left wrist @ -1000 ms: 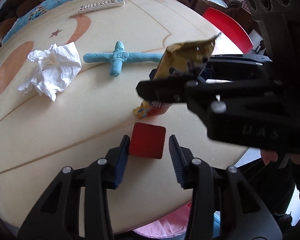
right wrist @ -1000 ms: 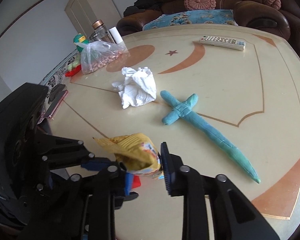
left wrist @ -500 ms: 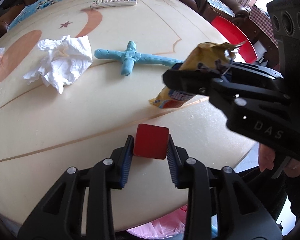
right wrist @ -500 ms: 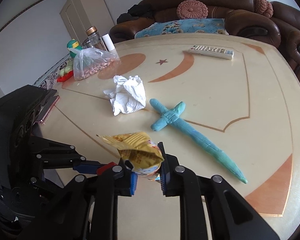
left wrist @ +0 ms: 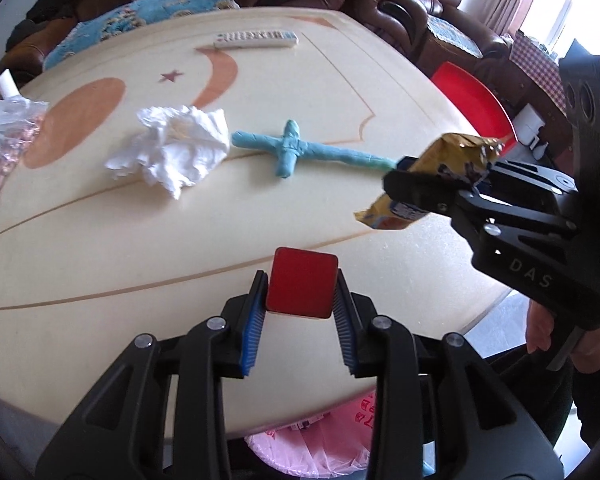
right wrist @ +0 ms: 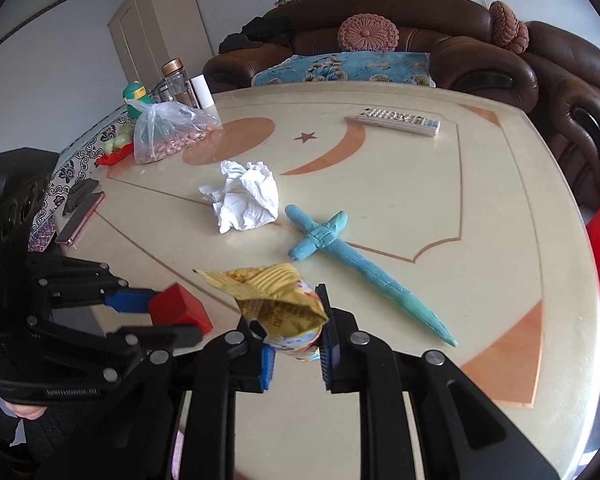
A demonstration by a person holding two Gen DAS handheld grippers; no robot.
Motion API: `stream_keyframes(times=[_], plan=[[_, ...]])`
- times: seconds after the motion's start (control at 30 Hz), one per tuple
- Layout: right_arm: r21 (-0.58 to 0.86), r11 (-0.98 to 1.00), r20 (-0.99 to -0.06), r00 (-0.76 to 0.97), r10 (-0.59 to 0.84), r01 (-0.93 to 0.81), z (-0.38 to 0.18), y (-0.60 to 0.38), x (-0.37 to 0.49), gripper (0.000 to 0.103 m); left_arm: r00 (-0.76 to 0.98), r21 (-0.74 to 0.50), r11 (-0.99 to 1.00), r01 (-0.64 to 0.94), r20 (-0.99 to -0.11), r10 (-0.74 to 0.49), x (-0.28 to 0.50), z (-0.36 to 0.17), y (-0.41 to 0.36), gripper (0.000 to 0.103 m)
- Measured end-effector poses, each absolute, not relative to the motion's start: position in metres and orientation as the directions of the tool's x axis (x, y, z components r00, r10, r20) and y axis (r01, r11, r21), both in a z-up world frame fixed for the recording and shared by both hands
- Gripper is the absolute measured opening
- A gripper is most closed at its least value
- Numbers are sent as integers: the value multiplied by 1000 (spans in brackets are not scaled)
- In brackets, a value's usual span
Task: Collect trash
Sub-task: 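Carry the red block and yellow wrapper over the pink bin with both tools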
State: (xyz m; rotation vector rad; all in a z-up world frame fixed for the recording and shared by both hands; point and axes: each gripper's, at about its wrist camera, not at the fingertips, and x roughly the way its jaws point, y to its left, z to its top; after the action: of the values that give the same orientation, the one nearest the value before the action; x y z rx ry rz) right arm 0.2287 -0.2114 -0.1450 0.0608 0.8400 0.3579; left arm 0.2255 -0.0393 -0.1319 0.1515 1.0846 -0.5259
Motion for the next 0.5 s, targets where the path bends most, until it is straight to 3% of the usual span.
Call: stream_keyframes(times=[0.5], plan=[[115,963,-710,658,250,-243,-94,-198,154,18,469,-103,887,449,-819,-332,170,-78,-3,32]])
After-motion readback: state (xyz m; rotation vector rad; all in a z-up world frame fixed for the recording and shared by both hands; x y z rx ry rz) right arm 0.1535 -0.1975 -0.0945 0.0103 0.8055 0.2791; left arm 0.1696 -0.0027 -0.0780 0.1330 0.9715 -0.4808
